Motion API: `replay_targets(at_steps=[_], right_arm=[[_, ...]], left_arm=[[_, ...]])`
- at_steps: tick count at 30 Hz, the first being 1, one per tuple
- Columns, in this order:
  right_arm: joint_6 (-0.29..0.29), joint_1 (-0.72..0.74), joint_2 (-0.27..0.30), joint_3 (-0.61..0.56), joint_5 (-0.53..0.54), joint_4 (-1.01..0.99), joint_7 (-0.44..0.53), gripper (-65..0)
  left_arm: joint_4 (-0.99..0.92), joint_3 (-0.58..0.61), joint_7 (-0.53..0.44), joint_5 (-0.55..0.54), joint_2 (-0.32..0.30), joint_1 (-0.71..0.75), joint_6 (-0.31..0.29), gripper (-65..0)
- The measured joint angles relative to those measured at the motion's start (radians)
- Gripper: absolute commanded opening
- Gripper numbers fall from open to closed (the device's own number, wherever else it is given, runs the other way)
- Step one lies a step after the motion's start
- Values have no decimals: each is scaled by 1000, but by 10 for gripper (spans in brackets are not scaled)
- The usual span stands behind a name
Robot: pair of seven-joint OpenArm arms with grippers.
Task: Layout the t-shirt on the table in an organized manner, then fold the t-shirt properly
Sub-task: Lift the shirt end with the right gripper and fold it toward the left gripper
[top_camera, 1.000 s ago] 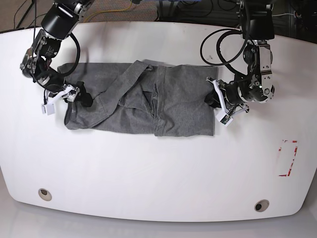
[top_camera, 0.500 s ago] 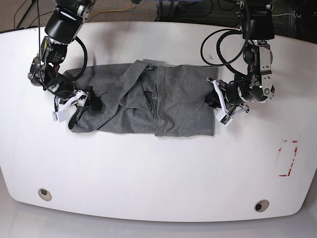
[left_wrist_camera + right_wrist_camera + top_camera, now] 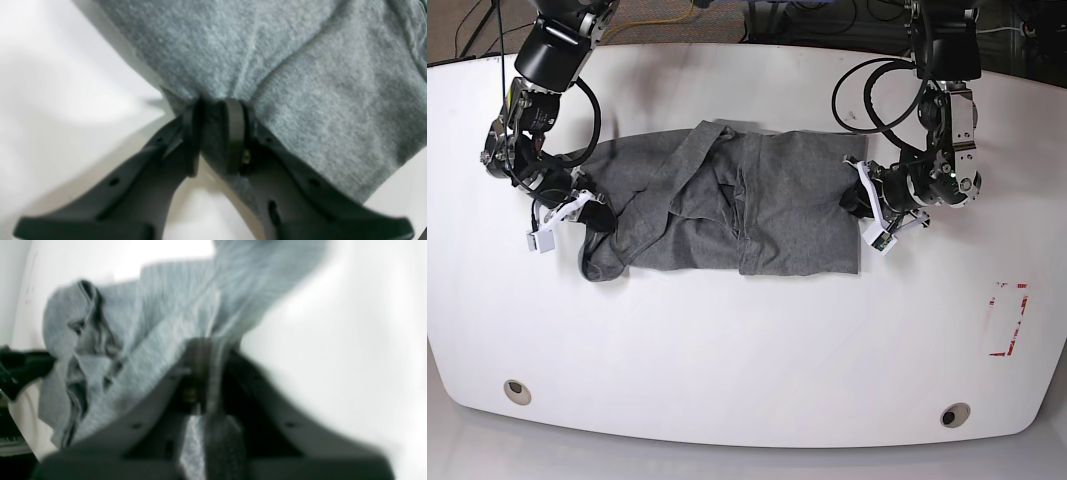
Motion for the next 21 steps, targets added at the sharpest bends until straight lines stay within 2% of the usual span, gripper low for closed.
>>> replay_targets(at_steps=[6, 11, 18, 21], right_arm=[[0, -10, 18, -13, -2, 19, 0, -650], [-1, -42, 21, -18, -8, 122, 24, -650], [-178, -119, 39, -61, -7, 353, 52, -650], [-213, -136, 40, -95, -4, 423, 51, -650]], left_arm=[[0, 2, 0, 2, 0, 0, 0, -547], [0, 2, 0, 3, 0, 0, 0, -547], [-1, 5, 0, 6, 0, -3, 0, -547], [-1, 16, 0, 10, 0, -3, 1, -547]])
